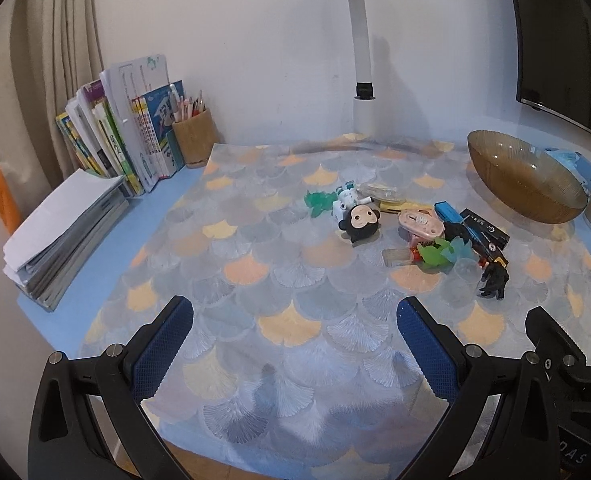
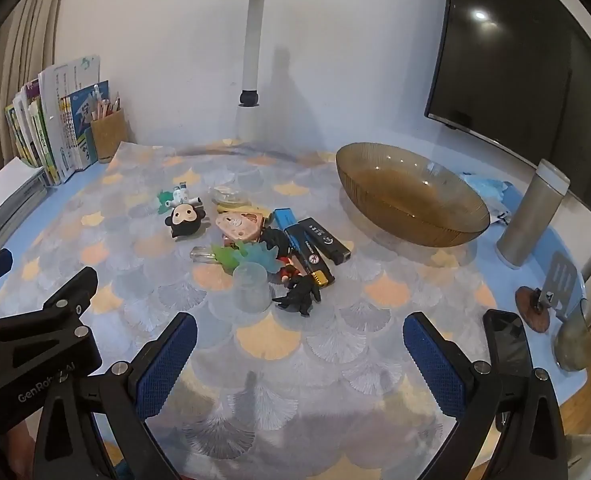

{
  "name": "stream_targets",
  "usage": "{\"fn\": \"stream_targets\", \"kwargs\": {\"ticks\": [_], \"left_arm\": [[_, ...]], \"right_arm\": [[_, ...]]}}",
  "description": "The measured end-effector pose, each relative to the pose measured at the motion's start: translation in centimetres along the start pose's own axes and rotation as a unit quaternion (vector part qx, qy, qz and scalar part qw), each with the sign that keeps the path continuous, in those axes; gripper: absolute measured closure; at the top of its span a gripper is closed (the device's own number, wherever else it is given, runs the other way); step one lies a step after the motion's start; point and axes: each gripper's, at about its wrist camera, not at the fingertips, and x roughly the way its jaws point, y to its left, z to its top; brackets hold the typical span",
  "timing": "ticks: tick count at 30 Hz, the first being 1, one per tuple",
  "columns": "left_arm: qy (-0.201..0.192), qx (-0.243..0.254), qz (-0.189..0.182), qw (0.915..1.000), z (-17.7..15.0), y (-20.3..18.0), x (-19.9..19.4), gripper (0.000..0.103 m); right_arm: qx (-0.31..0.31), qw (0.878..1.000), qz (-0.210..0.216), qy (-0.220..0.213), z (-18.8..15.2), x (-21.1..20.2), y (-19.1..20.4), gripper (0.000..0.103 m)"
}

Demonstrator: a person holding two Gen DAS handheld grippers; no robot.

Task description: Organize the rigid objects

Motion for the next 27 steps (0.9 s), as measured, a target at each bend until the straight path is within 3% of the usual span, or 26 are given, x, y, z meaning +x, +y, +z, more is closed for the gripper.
{"fn": "stream_targets", "kwargs": {"ticks": [4, 9, 27], "left_arm": [[0.002, 0.002, 0.001, 1.0000, -0.3, 0.0, 0.2, 0.001], [0.002, 0.001, -0.001, 1.0000, -0.7, -0.1, 0.1, 0.001], [0.012, -0.002, -0.005, 0.9999, -0.9, 0.4, 0.3, 0.001]], "right_arm": [[-0.013, 1.000, -0.016, -0.009, -0.4, -0.4, 0.8, 0.000], [-0.010, 1.000, -0.010, -0.007, 0.1, 0.9, 0.9, 0.000], [-0.021, 1.000, -0.013, -0.011, -0.1, -0.6, 0.7, 0.000]]}}
